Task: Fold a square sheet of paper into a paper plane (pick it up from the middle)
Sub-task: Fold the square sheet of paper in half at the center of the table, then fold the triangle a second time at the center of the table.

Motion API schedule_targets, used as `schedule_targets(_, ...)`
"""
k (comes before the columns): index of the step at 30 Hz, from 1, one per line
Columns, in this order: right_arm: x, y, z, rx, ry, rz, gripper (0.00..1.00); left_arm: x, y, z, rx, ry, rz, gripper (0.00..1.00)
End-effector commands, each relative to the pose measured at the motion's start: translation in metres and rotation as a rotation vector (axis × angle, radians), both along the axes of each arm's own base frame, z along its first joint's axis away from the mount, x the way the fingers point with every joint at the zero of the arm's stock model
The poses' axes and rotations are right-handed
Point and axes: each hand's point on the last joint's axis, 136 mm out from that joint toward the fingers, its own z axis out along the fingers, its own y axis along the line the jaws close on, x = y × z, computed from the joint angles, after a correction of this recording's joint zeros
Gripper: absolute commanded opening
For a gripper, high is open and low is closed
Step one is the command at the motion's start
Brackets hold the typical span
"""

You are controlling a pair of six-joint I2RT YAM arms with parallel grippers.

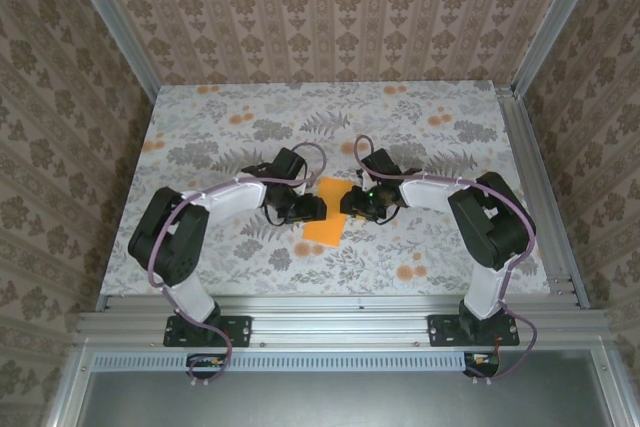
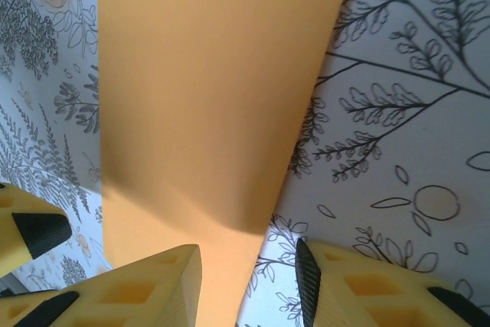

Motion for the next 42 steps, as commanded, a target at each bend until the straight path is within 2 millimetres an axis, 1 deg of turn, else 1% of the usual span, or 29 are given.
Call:
schedule_targets(1,0.005,-0.006,0.007,-0.004,-0.011,-0.035,0.42,0.012,-0.006,-0.002,0.011,-0.021,0.005,0.53)
schedule_targets(3,0.007,-0.002,0.008,0.019,-0.009,-0.042,0.42,0.017,-0.005,-0.006,0.034,-0.028,0.000,0.52)
schedule_targets(6,0.010,0.003,0.008,0.046,-0.002,-0.050,0.43,0.018,-0.005,-0.015,0.056,-0.020,-0.009,0.52)
schedule_targets(10,0.012,0.007,0.006,0.064,0.008,-0.059,0.43,0.016,-0.002,-0.025,0.085,-0.009,-0.020,0.50)
schedule_targets(12,0.012,0.007,0.001,0.060,0.020,-0.064,0.44,0.016,-0.002,-0.028,0.092,-0.006,-0.023,0.50)
schedule_targets(19,0.013,0.011,-0.002,0.064,0.028,-0.072,0.44,0.013,0.002,-0.039,0.120,0.009,-0.036,0.46)
schedule_targets(21,0.013,0.013,-0.001,0.072,0.025,-0.069,0.45,0.012,0.003,-0.042,0.128,0.014,-0.041,0.45)
schedule_targets(27,0.016,0.027,0.015,0.178,0.002,-0.071,0.45,0.008,0.006,-0.050,0.146,0.028,-0.051,0.43)
schedule_targets(31,0.017,0.032,0.024,0.222,-0.014,-0.072,0.45,0.006,0.008,-0.053,0.153,0.033,-0.054,0.43)
schedule_targets(35,0.014,0.035,0.029,0.260,-0.021,-0.072,0.44,0.005,0.007,-0.053,0.138,0.036,-0.049,0.43)
schedule_targets(39,0.008,0.039,0.023,0.259,-0.016,-0.067,0.43,0.005,0.002,-0.050,0.080,0.046,-0.033,0.43)
schedule_targets(42,0.006,0.040,0.018,0.259,-0.012,-0.074,0.39,0.006,-0.002,-0.044,0.035,0.051,-0.019,0.43)
